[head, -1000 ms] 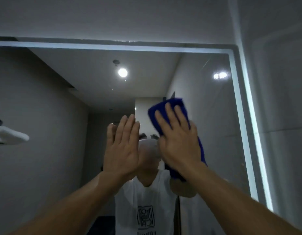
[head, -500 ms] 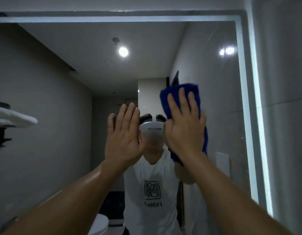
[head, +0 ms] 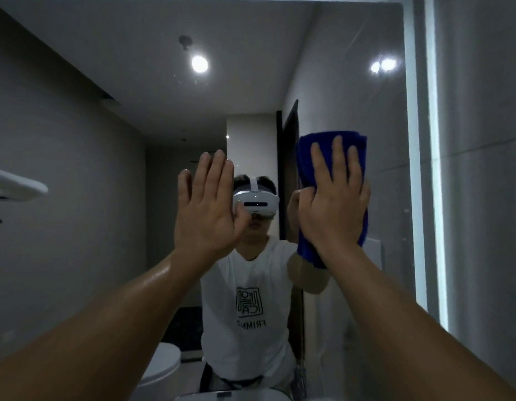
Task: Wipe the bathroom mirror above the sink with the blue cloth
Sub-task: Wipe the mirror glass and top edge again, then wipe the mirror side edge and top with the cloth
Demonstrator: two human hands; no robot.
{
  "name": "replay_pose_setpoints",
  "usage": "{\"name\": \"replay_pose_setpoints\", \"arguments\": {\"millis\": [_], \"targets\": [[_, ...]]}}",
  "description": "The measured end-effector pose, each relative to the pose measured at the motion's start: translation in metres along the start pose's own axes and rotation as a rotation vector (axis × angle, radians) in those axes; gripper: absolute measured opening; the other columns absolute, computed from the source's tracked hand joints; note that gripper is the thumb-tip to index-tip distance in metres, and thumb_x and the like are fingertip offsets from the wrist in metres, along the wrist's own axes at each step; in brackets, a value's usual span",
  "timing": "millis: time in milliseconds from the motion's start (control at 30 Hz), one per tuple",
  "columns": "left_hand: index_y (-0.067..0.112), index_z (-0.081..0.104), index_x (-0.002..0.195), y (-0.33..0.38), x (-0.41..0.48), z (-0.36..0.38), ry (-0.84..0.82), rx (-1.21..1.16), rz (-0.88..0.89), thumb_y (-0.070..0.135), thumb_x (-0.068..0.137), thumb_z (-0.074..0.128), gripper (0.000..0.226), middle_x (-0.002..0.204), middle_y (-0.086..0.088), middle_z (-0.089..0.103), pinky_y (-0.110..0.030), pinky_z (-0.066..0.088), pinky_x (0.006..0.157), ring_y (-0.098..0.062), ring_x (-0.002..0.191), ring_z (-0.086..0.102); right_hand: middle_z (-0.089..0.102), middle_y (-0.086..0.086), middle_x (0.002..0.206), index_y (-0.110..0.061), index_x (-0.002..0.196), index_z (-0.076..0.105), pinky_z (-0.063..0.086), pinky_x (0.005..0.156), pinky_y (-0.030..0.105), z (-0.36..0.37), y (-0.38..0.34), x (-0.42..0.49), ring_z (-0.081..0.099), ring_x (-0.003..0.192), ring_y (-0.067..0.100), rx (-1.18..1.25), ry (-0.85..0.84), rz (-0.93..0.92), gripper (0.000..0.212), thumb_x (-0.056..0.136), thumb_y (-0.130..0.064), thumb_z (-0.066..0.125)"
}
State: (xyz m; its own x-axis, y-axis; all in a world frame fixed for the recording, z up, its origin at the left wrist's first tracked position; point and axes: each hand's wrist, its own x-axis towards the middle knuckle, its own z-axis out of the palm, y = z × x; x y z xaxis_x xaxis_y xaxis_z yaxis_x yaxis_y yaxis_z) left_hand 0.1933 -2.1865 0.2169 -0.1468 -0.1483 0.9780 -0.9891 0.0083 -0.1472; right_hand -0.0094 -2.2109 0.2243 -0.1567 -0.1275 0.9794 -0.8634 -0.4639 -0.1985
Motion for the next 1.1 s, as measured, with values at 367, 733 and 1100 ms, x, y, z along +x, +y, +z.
{"name": "replay_pose_setpoints", "arguments": {"millis": [367,733,1100], "targets": [[0.009,0.017,0.157,0.0,0.0,0.0,-0.008,0.016,0.009,0.045,0.095,0.028,0.072,0.166,-0.01,0.009,-0.051,0.002,0.123,-0.023,0.154,0.002,0.01,0.001,0.166,-0.03,0.155,0.023,0.026,0.111,0.055,0.008,0.031,-0.208,0.012,0.152,0.025,-0.095,-0.167,-0.422,0.079,0.085,-0.029,0.059],[0.009,0.015,0.157,-0.001,-0.001,-0.001,-0.012,0.014,0.017,0.044,0.095,0.031,0.073,0.166,-0.012,0.008,-0.05,0.0,0.123,-0.025,0.154,0.002,0.014,0.007,0.164,-0.024,0.155,0.025,0.013,0.119,0.052,0.01,-0.009,-0.121,0.008,0.152,0.027,-0.024,-0.034,-0.054,0.065,0.092,-0.027,0.039],[0.007,0.016,0.157,0.007,-0.017,-0.005,0.001,-0.065,0.027,0.043,0.095,0.034,0.074,0.166,-0.014,0.01,-0.052,0.003,0.123,-0.028,0.153,0.005,0.012,0.007,0.164,-0.026,0.15,0.028,0.025,0.113,0.06,-0.01,0.068,-0.214,0.011,0.15,0.03,-0.111,-0.175,-0.168,0.063,0.089,-0.031,0.041]]}}
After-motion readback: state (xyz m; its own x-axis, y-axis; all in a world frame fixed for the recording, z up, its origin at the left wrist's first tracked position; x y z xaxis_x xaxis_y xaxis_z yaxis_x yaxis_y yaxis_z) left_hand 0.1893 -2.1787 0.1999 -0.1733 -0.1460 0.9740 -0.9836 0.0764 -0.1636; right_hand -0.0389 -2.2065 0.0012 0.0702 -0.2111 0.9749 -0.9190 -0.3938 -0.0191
